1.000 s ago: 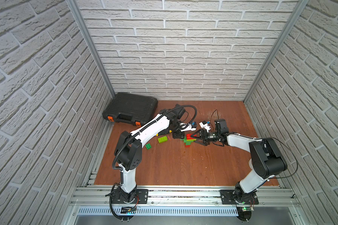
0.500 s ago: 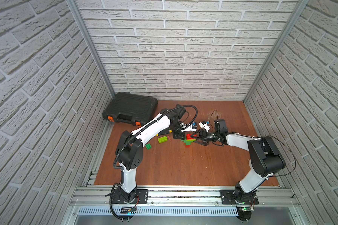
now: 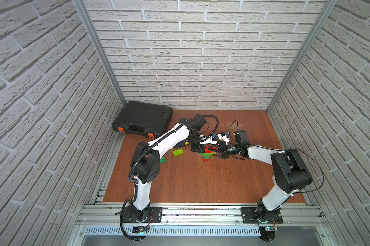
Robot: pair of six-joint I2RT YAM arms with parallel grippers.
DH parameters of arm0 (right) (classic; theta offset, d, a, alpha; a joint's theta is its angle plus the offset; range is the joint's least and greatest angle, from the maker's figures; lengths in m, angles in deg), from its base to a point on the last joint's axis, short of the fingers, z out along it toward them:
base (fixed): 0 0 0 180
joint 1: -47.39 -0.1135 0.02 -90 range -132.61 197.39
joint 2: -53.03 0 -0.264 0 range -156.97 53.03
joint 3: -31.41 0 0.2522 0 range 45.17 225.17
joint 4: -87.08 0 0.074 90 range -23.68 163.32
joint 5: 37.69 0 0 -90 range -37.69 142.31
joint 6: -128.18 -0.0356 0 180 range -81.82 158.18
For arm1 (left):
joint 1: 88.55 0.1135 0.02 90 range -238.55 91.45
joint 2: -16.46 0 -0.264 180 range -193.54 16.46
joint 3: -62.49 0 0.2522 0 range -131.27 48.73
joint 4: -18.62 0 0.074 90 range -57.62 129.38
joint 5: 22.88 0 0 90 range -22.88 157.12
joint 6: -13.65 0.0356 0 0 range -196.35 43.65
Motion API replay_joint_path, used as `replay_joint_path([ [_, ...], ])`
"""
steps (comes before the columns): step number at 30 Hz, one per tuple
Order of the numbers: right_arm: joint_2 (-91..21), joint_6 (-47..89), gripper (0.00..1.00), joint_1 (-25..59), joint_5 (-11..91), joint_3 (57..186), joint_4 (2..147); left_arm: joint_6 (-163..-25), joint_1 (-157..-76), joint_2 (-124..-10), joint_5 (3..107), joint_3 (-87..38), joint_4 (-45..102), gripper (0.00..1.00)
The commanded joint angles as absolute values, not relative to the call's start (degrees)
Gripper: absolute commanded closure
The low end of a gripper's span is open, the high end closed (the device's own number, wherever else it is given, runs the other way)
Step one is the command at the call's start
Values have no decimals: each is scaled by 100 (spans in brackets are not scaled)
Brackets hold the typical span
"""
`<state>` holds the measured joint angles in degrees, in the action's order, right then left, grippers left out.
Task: Assemble a spoon with lego
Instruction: Assemble the lego brick with the lego brick.
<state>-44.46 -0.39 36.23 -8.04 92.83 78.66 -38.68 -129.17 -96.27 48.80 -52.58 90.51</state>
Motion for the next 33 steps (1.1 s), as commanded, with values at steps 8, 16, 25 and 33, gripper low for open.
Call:
replay_joint_path([
  [8,-4698,171,15,3580,-618,9358,7709,-3632,-13089,-10276,4860,-6130,10109,96],
  [16,-4803,203,16,3579,-614,9348,7723,-3546,-13208,-10625,4964,-6592,10463,96],
  [25,-4847,214,16,3579,-592,9332,7748,-3586,-13296,-11123,4860,-7153,10923,96],
  [33,-4910,127,17,3579,-640,9332,7849,-3588,-13469,-10724,5168,-6474,10000,95],
])
